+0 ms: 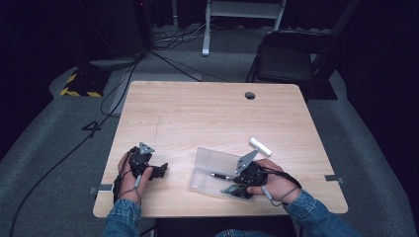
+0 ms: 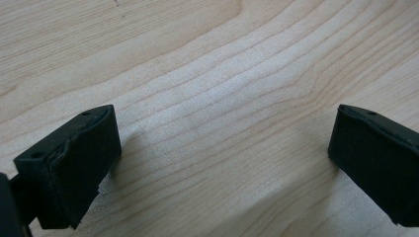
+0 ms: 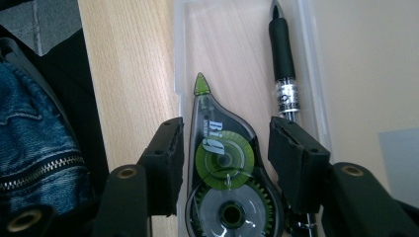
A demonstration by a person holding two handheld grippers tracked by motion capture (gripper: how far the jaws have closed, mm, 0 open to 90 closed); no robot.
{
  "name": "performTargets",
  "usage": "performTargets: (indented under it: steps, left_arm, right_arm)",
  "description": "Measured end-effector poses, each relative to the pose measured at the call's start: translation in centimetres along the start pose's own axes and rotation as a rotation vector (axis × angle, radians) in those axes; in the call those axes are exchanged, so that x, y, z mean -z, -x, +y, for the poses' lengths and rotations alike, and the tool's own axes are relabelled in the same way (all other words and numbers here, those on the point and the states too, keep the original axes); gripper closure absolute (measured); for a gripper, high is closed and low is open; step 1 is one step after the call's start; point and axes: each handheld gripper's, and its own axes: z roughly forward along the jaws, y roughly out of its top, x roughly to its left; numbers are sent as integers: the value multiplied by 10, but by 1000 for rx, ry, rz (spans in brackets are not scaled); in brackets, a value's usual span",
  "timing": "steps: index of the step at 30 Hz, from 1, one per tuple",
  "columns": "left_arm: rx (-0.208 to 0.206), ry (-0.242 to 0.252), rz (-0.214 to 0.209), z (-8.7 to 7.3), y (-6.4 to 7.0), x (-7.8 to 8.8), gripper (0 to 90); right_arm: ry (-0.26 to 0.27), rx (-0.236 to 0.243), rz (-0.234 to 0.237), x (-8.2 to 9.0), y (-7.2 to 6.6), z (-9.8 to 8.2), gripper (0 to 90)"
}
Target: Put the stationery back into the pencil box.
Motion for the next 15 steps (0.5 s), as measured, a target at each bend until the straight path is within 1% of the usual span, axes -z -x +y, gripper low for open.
performTargets:
  steps: [4,10,15]
  left_arm:
    - [0,0,0,0,0,0,1]
    - [0,0,0,0,0,0,1]
    - [1,1,0,0,0,0,1]
  right_arm:
    - [14,2,-12,4,1,0,483]
    - [75,-23,-46,17,2,1,480]
    - [117,-30,-71,27,4,1,480]
